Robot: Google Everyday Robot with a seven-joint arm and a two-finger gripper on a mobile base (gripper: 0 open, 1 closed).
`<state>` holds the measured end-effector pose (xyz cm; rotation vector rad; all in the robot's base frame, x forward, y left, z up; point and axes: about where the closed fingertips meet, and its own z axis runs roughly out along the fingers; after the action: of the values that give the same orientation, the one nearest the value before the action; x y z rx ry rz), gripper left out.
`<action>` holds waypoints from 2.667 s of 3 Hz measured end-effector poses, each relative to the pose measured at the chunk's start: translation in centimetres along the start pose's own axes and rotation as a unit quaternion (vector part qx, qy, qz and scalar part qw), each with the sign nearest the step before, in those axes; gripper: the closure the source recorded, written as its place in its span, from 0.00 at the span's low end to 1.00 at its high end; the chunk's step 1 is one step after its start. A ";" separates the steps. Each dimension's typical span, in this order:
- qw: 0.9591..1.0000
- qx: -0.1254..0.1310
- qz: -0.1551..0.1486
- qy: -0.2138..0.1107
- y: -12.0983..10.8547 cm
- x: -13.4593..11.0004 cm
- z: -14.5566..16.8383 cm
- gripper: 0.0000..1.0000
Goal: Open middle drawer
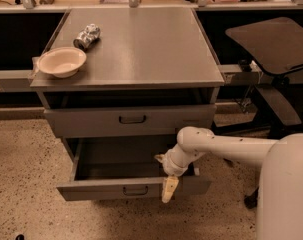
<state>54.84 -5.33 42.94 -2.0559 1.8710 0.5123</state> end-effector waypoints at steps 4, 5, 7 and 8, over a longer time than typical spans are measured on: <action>0.999 -0.045 0.010 0.023 9.4 -0.2 0.9 0.63; 0.999 -0.045 0.010 0.023 9.2 -0.5 0.4 0.83; 0.999 -0.043 -0.007 0.028 10.0 -1.9 -0.5 0.81; 0.999 -0.038 -0.019 0.032 10.4 -2.4 -1.0 0.62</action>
Offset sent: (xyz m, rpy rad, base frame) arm -0.0998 -0.0003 -0.0082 -0.0845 0.0766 0.0264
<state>44.35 -4.63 45.03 -2.1771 1.8718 0.5200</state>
